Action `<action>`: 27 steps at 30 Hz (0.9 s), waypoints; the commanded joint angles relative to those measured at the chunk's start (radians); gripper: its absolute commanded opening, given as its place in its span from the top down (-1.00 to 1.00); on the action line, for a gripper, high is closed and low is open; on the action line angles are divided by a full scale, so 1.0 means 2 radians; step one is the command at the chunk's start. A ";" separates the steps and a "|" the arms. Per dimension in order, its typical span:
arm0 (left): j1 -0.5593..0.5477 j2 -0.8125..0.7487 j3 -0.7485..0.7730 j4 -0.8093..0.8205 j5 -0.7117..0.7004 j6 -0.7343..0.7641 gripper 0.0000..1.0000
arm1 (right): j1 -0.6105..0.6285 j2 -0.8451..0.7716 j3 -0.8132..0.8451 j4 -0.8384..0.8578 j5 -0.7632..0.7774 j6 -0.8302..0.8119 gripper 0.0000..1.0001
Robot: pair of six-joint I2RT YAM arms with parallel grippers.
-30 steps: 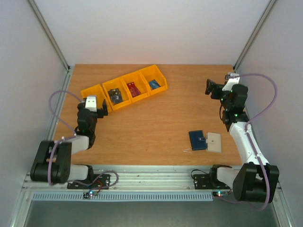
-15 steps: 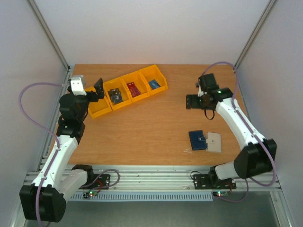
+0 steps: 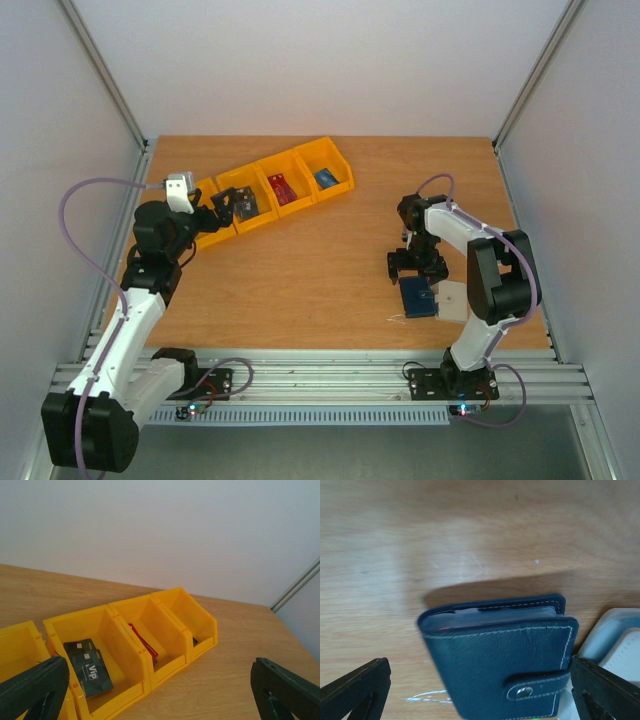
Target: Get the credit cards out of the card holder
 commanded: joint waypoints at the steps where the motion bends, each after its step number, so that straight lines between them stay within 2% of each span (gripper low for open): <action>1: -0.004 -0.010 -0.009 0.011 0.015 0.003 -0.99 | -0.011 0.002 -0.008 0.004 0.034 0.018 -0.97; 7: -0.010 -0.010 -0.016 0.018 0.020 -0.006 -0.99 | -0.011 0.033 -0.025 0.042 -0.035 0.004 -0.94; 12: -0.012 -0.011 -0.018 0.018 0.020 -0.001 -0.99 | -0.006 0.044 -0.020 0.052 -0.028 0.001 -0.77; 18: -0.013 -0.014 -0.020 0.018 0.019 -0.002 -0.99 | -0.002 0.044 -0.002 0.041 -0.041 0.006 -0.37; 24: -0.018 -0.008 -0.027 0.013 0.033 0.002 -0.99 | 0.027 0.011 0.062 0.019 -0.066 0.017 -0.24; 27: -0.026 0.000 -0.029 0.009 0.092 0.006 -0.95 | 0.045 -0.005 0.112 0.016 -0.080 0.033 -0.21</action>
